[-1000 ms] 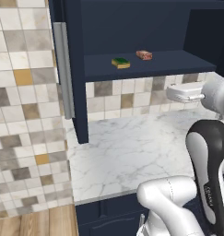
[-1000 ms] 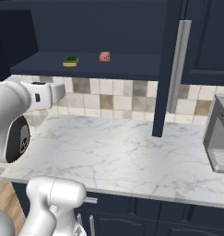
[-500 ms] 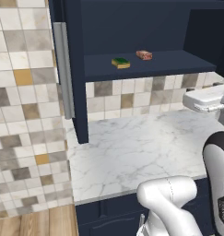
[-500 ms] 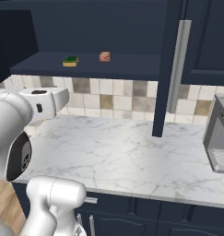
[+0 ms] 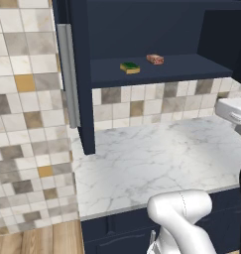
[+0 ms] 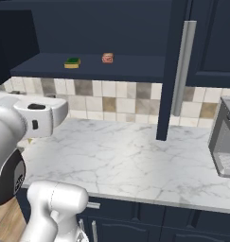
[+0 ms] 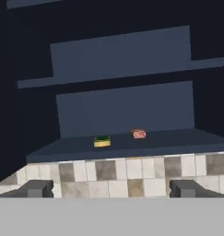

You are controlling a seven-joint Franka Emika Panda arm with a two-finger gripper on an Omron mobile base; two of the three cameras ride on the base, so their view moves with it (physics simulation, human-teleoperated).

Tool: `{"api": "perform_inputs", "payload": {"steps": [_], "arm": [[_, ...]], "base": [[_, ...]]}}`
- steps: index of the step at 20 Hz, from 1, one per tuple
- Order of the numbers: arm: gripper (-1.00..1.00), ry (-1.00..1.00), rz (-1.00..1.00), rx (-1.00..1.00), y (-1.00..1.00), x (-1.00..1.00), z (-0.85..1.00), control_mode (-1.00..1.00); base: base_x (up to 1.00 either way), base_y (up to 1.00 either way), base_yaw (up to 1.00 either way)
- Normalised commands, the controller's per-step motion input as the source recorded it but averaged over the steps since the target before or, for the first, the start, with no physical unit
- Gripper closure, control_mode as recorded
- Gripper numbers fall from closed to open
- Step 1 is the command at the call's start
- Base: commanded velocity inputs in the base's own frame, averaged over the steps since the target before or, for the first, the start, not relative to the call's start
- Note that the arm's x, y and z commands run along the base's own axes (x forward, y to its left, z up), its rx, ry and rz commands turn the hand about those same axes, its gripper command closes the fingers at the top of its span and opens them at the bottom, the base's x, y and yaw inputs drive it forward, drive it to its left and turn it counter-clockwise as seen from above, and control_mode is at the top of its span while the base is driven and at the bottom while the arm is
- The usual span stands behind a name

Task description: Pick up the bar soap and sponge from the sink, and place them back in the cabinet, and close the cabinet doors.

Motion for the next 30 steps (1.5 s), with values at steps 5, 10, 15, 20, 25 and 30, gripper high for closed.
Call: {"api": "perform_inputs", "payload": {"steps": [5,10,15,20,25,30], "arm": [[-1.00,0.03,0.00,0.13,0.00,-0.25,0.26,-1.00],[-1.00,0.05,0.00,0.14,0.00,-0.29,0.09,-1.00],[-1.00,0.01,0.00,0.24,-0.14,-0.25,0.00,-1.00],[-1.00,0.00,0.00,0.19,-0.32,-0.15,0.00,-1.00],[-1.00,0.00,0.00,0.18,-0.42,-0.20,0.00,-1.00],[-1.00,0.00,0.00,0.18,-0.37,-0.27,0.00,-1.00]], "base": [[0.00,0.00,0.00],[0.00,0.00,0.00],[0.00,0.00,0.00],[0.00,0.00,0.00],[0.00,0.00,0.00],[0.00,0.00,0.00]]}}
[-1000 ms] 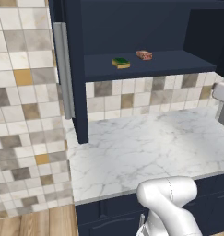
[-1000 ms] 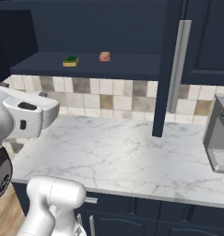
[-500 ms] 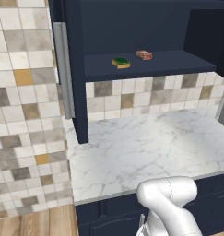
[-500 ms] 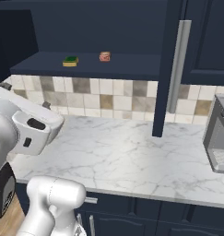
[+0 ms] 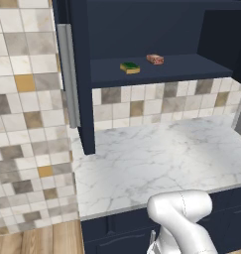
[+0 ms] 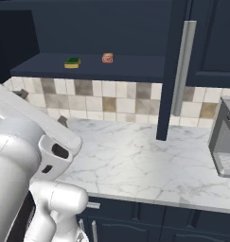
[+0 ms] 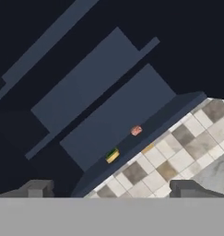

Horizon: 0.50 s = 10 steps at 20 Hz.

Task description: Pick up the bar soap and sponge from the sink, and place them back in the cabinet, and close the cabinet doors.

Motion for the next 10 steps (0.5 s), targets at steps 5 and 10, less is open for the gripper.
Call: {"api": "perform_inputs", "payload": {"steps": [5,10], "arm": [[-1.00,0.00,0.00,0.14,-0.32,-0.21,0.00,-1.00],[-1.00,0.00,0.00,0.01,-0.21,-0.03,0.06,-1.00]], "base": [[0.00,0.00,0.00],[0.00,0.00,0.00]]}}
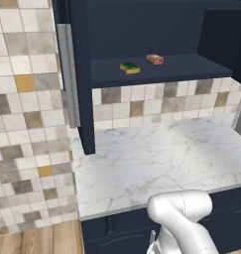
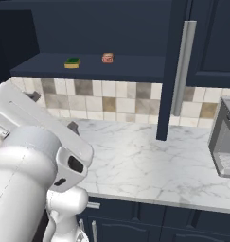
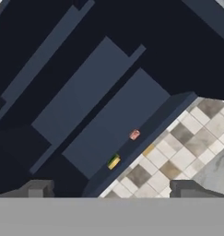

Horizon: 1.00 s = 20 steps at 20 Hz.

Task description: Pick up the bar soap and sponge from the sink, and place them back in the cabinet, and close the cabinet doors.

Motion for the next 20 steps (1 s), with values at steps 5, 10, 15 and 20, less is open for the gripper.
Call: {"api": "perform_inputs", "payload": {"steps": [5,10,15,20], "arm": [[-1.00,0.00,0.00,0.00,-0.36,0.00,0.00,-1.00],[-1.00,0.00,0.00,0.00,-0.40,0.00,0.00,-1.00],[-1.00,0.00,0.00,0.01,-0.34,0.00,0.00,-1.00],[-1.00,0.00,0.00,0.01,-0.38,0.00,0.00,-1.00]], "base": [[0.00,0.00,0.00],[0.00,0.00,0.00],[0.00,0.00,0.00],[0.00,0.00,0.00]]}}
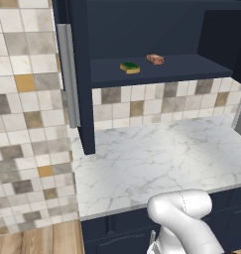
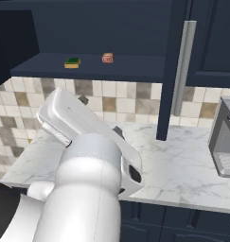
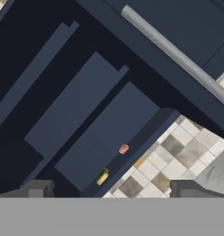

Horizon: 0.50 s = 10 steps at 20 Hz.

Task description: Pick up the bar soap and sponge from the sink, and place them back in the cabinet, and close the cabinet doors.

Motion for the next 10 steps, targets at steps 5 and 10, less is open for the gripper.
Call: {"api": "perform_inputs", "payload": {"steps": [5,10], "arm": [[-1.00,0.00,0.00,0.01,-0.40,0.01,0.00,-1.00],[-1.00,0.00,0.00,0.01,-0.38,0.04,0.00,-1.00]], "base": [[0.00,0.00,0.00],[0.00,0.00,0.00]]}}
